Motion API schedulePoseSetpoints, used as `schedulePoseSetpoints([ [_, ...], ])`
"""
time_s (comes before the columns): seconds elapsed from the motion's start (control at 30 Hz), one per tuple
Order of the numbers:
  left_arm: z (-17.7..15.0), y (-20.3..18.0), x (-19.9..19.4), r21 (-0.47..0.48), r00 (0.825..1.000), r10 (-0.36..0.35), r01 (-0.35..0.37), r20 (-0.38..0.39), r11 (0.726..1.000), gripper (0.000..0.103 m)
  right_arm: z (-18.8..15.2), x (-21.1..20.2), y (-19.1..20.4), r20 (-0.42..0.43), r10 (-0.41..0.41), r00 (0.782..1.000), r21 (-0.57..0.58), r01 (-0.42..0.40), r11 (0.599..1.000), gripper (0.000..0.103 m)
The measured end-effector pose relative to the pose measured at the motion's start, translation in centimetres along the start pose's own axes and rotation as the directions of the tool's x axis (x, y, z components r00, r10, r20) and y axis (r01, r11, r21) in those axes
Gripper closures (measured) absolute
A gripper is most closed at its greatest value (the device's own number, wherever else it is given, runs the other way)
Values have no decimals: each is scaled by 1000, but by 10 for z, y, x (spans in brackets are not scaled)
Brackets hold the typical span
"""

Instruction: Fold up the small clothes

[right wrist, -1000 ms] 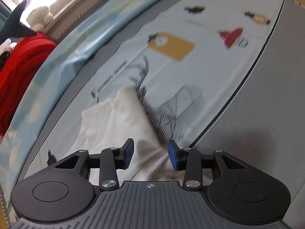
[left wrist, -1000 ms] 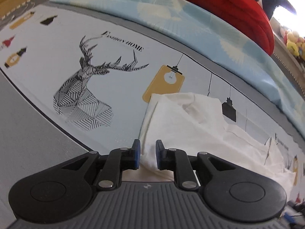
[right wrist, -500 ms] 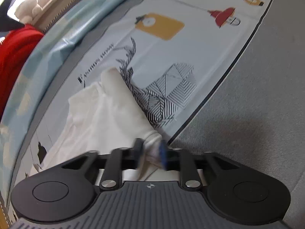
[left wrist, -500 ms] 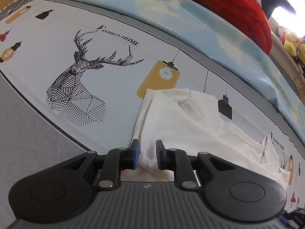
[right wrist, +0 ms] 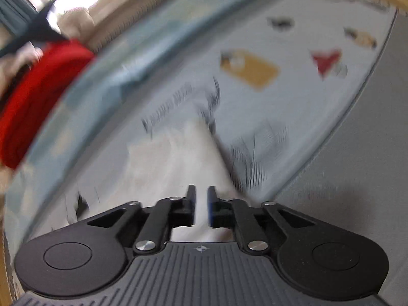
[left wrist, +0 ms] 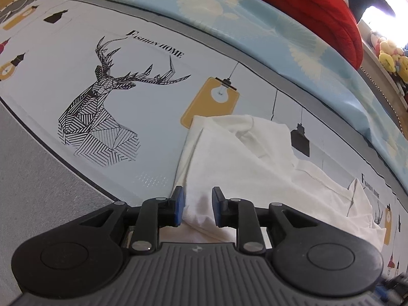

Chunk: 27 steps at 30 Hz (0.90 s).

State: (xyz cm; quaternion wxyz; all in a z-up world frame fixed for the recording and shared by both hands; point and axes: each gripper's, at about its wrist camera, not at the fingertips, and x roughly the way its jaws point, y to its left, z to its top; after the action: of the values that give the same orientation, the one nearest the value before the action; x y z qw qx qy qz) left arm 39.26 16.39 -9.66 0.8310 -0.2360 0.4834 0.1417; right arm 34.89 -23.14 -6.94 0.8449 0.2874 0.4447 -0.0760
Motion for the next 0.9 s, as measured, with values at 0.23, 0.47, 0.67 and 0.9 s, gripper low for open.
schedulePoseSetpoints([
  [0.23, 1, 6, 7, -19, 999, 30, -30, -14, 999, 72, -15, 25, -19, -147, -66, 987, 118, 84, 989, 74],
  [0.47, 0, 4, 10, 22, 1000, 24, -24, -17, 999, 102, -13, 18, -23, -94, 0, 996, 150, 14, 989, 99],
  [0.67, -19, -25, -13, 124, 1000, -21, 19, 15, 992, 102, -2, -20, -38, 113, -82, 990, 239, 53, 970, 100],
  [0.9, -19, 0, 3, 1, 997, 58, -58, -45, 998, 102, -8, 6, -53, -77, -170, 982, 259, 185, 948, 78],
])
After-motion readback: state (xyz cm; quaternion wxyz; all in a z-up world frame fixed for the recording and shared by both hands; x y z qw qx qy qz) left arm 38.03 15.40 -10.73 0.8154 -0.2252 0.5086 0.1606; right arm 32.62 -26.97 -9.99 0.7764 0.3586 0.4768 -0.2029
